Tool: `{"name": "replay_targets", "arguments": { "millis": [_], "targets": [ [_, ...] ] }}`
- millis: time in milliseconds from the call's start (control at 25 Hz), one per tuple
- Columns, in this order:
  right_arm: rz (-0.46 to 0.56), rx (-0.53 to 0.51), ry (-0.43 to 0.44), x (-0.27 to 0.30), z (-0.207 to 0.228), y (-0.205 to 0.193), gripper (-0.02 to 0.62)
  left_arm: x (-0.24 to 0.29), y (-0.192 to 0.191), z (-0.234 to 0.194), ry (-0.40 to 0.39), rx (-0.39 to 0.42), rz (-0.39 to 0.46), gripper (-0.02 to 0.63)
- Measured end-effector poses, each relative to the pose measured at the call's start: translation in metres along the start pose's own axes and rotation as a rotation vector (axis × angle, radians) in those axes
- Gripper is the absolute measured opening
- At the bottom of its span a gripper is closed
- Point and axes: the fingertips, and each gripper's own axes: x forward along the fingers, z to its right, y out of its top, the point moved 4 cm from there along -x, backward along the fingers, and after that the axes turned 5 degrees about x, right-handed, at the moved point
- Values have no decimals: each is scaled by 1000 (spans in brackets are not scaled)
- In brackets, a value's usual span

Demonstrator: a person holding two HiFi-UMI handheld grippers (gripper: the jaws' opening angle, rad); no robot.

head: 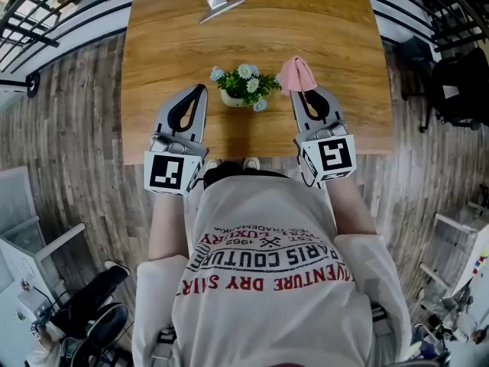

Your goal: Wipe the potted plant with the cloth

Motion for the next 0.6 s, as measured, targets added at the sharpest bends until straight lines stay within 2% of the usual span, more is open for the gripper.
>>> {"name": "replay_targets", "arguments": {
  "millis": [200,600],
  "targets": [
    [10,10,0,-4,-3,0,41,-2,0,3,-1,0,-29,15],
    [24,18,3,1,0,2,41,4,2,-6,27,23,-5,15]
  ]
}}
